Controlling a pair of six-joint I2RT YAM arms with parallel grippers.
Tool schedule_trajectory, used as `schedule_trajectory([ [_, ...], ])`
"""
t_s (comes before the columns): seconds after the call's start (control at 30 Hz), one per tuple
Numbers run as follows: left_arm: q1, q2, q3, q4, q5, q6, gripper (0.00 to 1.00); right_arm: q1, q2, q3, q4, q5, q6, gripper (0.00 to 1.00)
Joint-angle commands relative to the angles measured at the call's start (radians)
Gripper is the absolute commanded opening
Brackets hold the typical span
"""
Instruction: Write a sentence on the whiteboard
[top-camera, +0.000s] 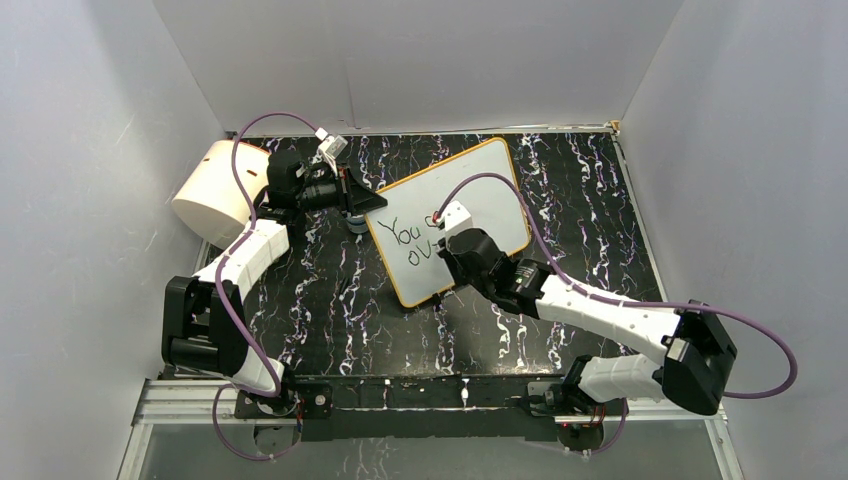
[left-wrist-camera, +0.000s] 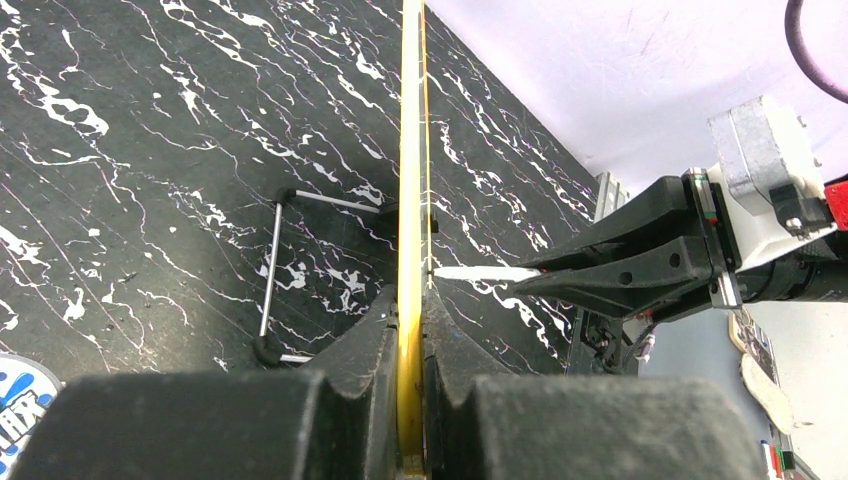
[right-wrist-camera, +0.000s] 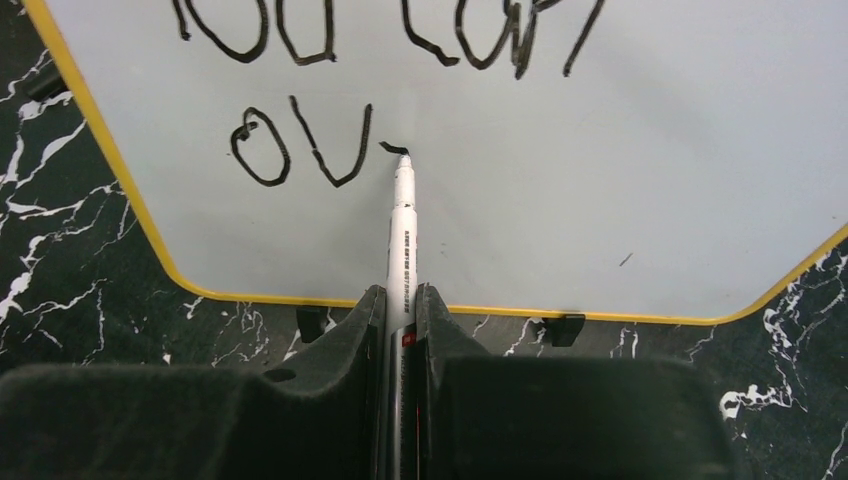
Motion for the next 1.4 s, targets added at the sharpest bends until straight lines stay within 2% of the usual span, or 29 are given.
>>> schedule_trajectory([
  [0.0,-0.034,0.023,-0.025,-0.112,0.024,0.047,0.00,-0.021,-0.032,-0.011,0.017,0.059,0.007,0.00],
  [0.67,-0.034,0.023,-0.024,-0.112,0.026,0.046,0.00,-0.029,-0.017,0.005,0.109,0.040,-0.025,0.00],
  [1.37,-0.034,0.021,-0.024,-0.114,0.024,0.047,0.00,-0.029,-0.006,0.014,0.074,-0.055,-0.035,0.00],
])
